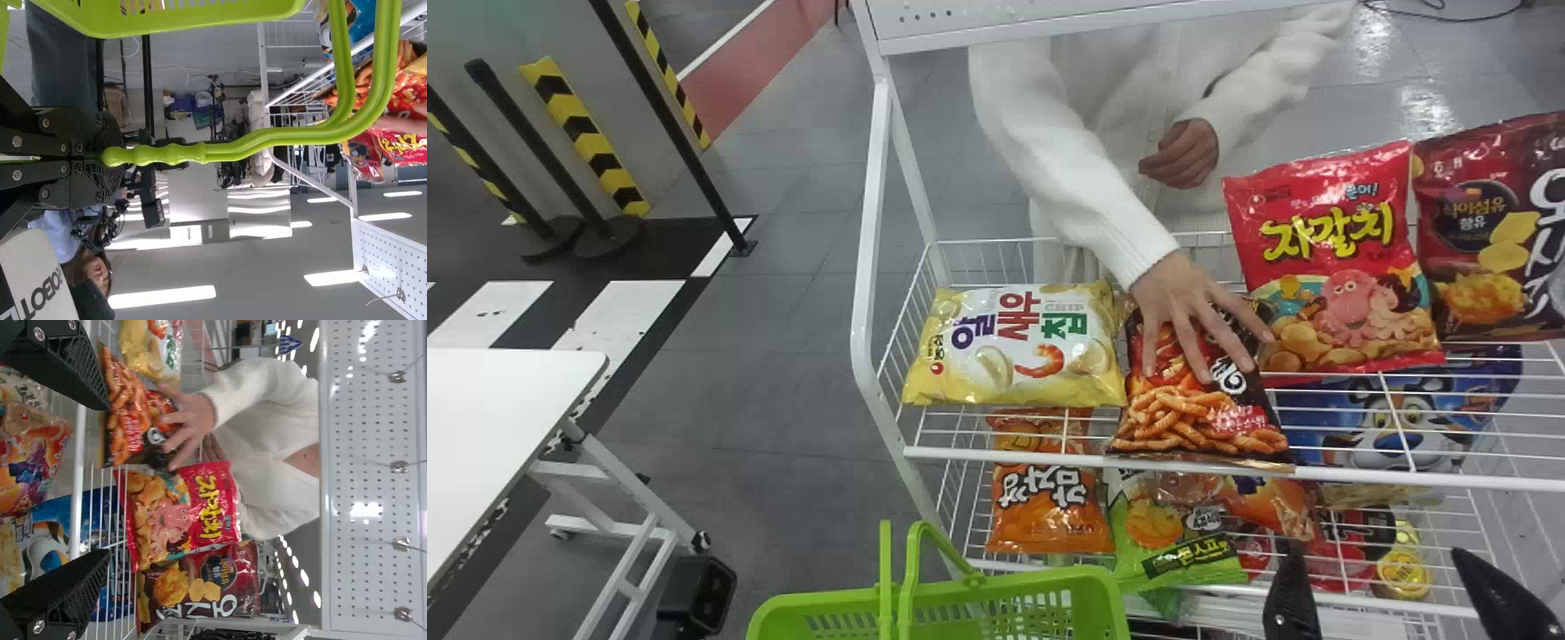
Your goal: Hold basket handle with left hand then pick spicy shrimp crackers with right hand and place into basket
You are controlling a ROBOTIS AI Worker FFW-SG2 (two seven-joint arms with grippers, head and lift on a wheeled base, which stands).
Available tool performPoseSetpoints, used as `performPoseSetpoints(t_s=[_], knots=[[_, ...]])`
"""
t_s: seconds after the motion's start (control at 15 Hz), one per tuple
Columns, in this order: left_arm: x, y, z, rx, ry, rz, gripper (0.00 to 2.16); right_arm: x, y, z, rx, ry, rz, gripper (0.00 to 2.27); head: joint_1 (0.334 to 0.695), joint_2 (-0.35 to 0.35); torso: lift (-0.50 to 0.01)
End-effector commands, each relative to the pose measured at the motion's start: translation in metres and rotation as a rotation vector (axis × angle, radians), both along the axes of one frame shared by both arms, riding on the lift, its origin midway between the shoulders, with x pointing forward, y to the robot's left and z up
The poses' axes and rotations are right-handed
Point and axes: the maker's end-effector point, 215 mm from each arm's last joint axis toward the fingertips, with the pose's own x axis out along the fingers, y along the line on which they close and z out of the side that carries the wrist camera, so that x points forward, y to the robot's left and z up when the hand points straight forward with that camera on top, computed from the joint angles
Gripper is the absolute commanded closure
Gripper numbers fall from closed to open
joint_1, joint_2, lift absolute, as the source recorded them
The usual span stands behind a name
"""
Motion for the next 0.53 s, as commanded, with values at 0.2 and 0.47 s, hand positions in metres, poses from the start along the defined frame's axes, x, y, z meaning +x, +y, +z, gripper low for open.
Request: performPoseSetpoints(t_s=[0.2, 0.47], knots=[[-0.005, 0.002, -0.001, -0.008, 0.011, 0.010, 2.14, -0.013, -0.014, 0.007, 0.093, -0.023, -0.007, 0.08, 0.695, 0.271, -0.007], [-0.003, 0.007, -0.002, -0.004, 0.012, 0.027, 2.14, -0.025, -0.017, -0.002, 0.067, -0.022, -0.020, 0.11, 0.695, 0.266, -0.007]])
